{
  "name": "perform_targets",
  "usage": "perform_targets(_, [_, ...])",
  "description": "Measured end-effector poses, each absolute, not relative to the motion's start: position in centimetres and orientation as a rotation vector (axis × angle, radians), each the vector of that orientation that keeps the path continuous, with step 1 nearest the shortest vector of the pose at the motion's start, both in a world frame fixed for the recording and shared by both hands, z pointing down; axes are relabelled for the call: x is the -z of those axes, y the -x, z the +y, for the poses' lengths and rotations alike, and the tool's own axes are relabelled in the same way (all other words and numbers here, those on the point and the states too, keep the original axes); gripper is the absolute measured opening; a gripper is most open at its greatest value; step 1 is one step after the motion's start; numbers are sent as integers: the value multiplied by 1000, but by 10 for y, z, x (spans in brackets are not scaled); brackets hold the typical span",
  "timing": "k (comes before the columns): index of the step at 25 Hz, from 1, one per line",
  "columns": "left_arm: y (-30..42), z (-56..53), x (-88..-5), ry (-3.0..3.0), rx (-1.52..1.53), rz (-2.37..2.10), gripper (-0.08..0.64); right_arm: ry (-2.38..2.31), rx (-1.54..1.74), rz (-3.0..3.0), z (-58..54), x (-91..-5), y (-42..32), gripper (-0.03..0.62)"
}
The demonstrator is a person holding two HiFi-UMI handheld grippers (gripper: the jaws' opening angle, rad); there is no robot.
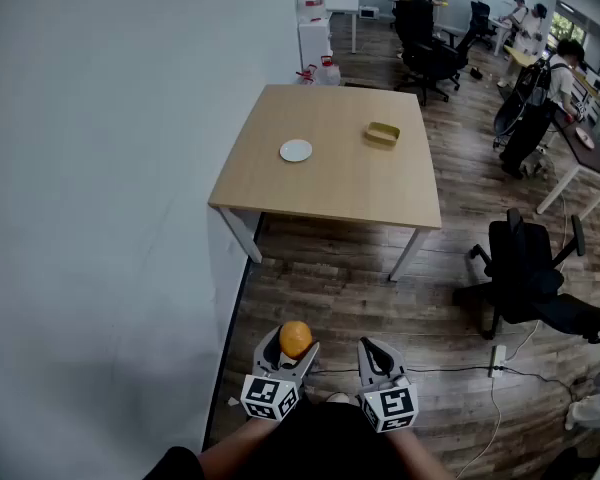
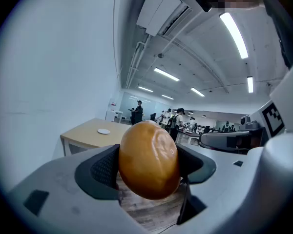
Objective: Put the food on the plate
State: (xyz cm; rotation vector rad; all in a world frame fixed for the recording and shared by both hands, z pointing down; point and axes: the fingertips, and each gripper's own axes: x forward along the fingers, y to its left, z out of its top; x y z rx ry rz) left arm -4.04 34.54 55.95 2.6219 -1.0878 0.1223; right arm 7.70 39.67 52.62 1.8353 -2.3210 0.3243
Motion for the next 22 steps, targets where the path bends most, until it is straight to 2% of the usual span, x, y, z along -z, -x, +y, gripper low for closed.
perform_targets(13, [50,327,-546,-2648,-76,-1148,331,-1891,-340,-2295,378,-530,-80,60])
perform_targets(22, [42,246,-542,-2643,-38,-1164,331,-1940,-292,-2242,303,-522,-103,60])
